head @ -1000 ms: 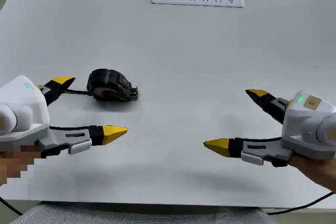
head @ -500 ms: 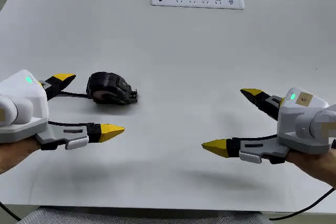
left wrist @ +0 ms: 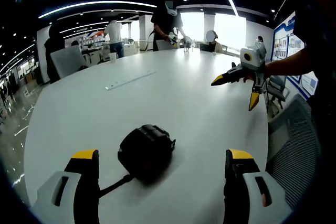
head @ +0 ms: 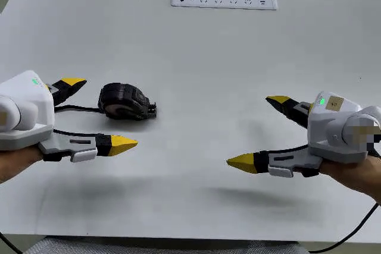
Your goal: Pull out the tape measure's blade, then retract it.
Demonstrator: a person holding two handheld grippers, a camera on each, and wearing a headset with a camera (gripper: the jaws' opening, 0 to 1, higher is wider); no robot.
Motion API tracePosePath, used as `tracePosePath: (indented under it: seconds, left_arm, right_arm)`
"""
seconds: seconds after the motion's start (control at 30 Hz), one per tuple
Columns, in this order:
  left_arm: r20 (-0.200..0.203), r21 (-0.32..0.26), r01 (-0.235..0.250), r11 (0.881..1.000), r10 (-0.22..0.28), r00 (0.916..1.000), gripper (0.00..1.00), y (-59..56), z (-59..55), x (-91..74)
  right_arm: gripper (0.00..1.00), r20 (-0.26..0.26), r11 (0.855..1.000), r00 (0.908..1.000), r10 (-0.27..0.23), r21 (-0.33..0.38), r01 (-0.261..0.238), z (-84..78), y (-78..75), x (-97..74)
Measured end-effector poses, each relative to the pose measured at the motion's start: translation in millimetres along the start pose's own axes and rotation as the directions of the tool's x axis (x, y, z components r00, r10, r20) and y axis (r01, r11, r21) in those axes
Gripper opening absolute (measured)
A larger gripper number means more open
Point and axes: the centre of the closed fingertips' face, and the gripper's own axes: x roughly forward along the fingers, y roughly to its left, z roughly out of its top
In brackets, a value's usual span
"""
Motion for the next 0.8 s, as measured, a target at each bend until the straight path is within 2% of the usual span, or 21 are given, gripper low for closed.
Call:
tracePosePath:
  seconds: [0.47,0.7,0.8]
  left_arm:
    - [-0.046,0.045,0.031,0.999,-0.029,0.9985,0.96,12.5,-3.4,4.7]
    - [-0.067,0.071,0.043,0.997,-0.038,0.997,0.94,20.9,-3.4,5.7]
    - [-0.081,0.085,0.055,0.995,-0.048,0.9956,0.92,21.1,-3.7,6.8]
  right_arm:
    - [0.98,-0.02,0.997,0.9987,0.046,-0.058,-0.047,7.4,-7.8,12.4]
    - [0.96,-0.024,0.992,0.9966,0.079,-0.096,-0.081,11.4,-8.4,19.8]
    - [0.97,-0.025,0.99,0.9957,0.089,-0.108,-0.091,12.7,-9.4,23.8]
